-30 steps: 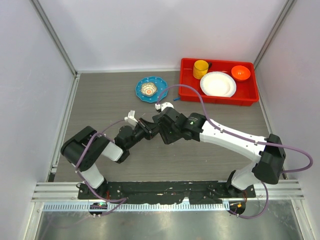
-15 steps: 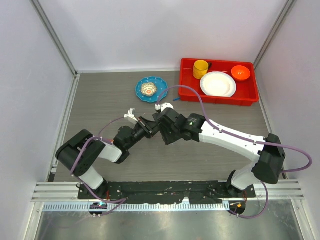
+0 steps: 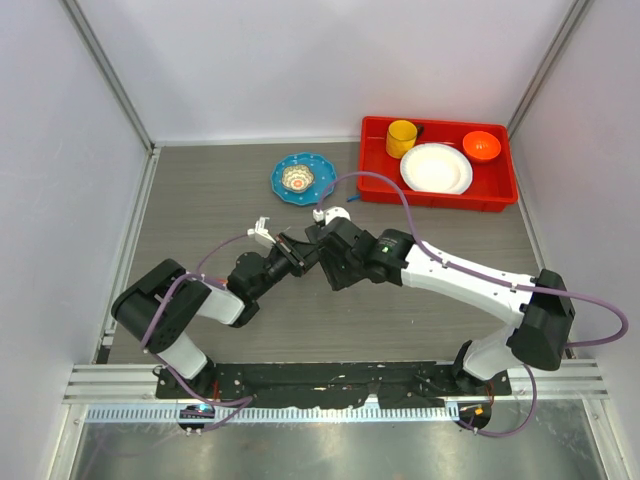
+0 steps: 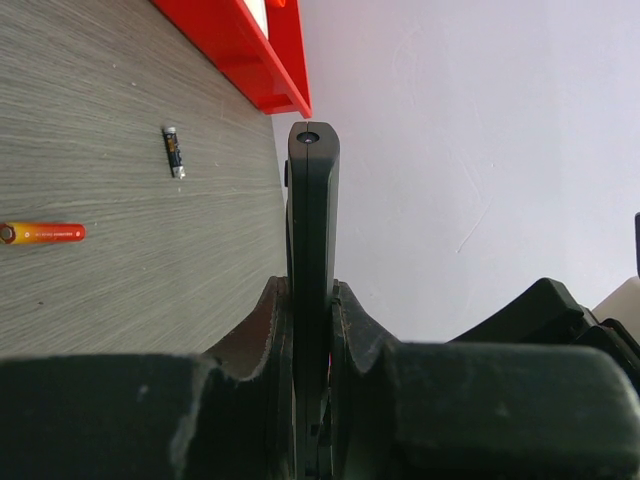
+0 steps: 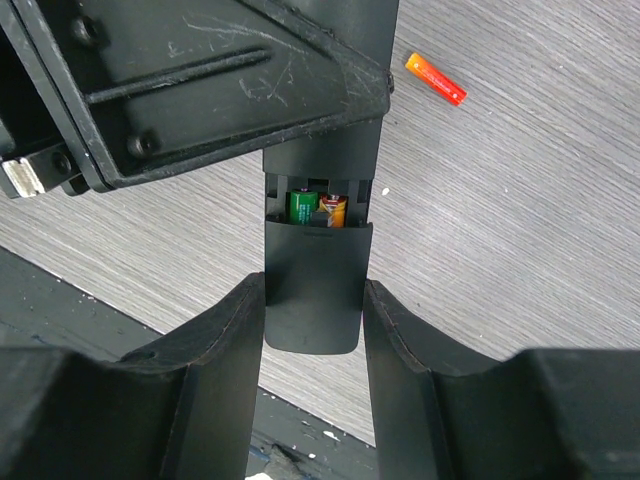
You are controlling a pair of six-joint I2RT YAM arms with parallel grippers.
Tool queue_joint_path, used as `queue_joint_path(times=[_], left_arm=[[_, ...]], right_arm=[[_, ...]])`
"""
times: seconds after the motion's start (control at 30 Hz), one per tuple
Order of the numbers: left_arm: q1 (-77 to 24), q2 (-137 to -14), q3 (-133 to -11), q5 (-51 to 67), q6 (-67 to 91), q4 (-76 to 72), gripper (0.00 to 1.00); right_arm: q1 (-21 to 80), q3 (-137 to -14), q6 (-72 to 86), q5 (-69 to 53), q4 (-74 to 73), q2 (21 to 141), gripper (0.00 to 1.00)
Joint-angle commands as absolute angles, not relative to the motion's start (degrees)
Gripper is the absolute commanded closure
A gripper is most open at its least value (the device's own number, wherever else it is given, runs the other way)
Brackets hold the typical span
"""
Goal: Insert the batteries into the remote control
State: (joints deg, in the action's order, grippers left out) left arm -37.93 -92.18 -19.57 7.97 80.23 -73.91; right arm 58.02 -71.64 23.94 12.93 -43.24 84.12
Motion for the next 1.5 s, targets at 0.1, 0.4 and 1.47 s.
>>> queue_joint_path(times=[0.1, 0.4, 1.47], left_arm=[[-38.23, -90.09, -19.78, 7.73, 79.01, -88.68, 1.00], [-38.32, -89.39, -20.30, 8.61, 79.37, -88.59, 1.00], [-39.73, -86.22, -19.86, 9.40, 78.93, -88.68, 1.00]], right_arm=[[58.27, -70.93, 23.91, 13.71, -40.78, 82.62, 0.75], [57.83, -70.58, 23.82, 13.45, -39.99, 82.71, 0.75], [54.76, -67.68, 24.08, 11.43, -38.06, 81.74, 0.75]])
